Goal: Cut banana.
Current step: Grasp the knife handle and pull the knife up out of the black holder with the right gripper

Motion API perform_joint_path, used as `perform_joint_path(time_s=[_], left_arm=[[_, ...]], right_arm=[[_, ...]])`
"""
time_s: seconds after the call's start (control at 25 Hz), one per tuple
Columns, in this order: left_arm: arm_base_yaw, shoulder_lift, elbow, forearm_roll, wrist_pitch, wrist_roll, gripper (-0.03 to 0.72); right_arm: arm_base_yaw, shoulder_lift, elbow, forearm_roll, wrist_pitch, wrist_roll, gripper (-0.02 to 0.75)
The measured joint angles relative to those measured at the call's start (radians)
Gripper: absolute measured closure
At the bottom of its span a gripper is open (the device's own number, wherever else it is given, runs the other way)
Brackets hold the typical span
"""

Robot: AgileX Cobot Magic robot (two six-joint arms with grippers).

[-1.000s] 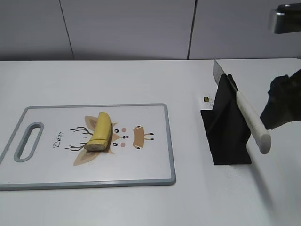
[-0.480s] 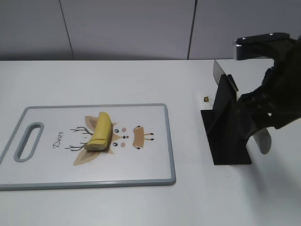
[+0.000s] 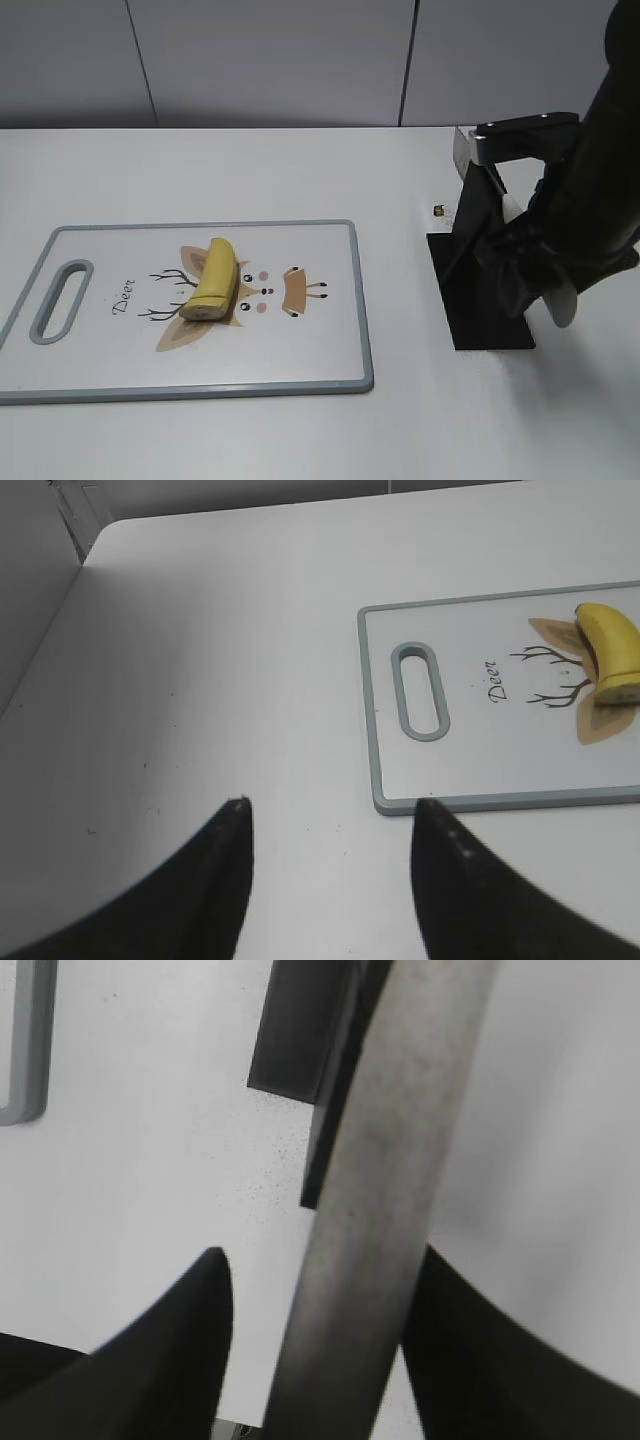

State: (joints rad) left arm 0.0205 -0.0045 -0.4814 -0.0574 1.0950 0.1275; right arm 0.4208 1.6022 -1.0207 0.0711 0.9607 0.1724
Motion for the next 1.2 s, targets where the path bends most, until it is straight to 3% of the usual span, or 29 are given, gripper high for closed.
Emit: perform_joint_path(time_s=[0.12,0.16,0.56,1.2], left_arm=[[0.000,0.000,0.000,0.000,0.000,0.000,0.190],[0.000,0.000,0.000,0.000,0.000,0.000,0.190],[0.000,0.000,0.000,0.000,0.000,0.000,0.190],[0.000,0.000,0.000,0.000,0.000,0.000,0.190]], right_arm=[[0.000,0.002,0.000,0.000,0.000,0.016,0.519],[-0.001,0.002,0.000,-0.001,0.002,0.040,0.540],[-0.001,-0.043,-0.006,0.011,0.041,0.084,0.556],[0.002,-0.303,-0.041,0.021,0.058,0.118,0.575]])
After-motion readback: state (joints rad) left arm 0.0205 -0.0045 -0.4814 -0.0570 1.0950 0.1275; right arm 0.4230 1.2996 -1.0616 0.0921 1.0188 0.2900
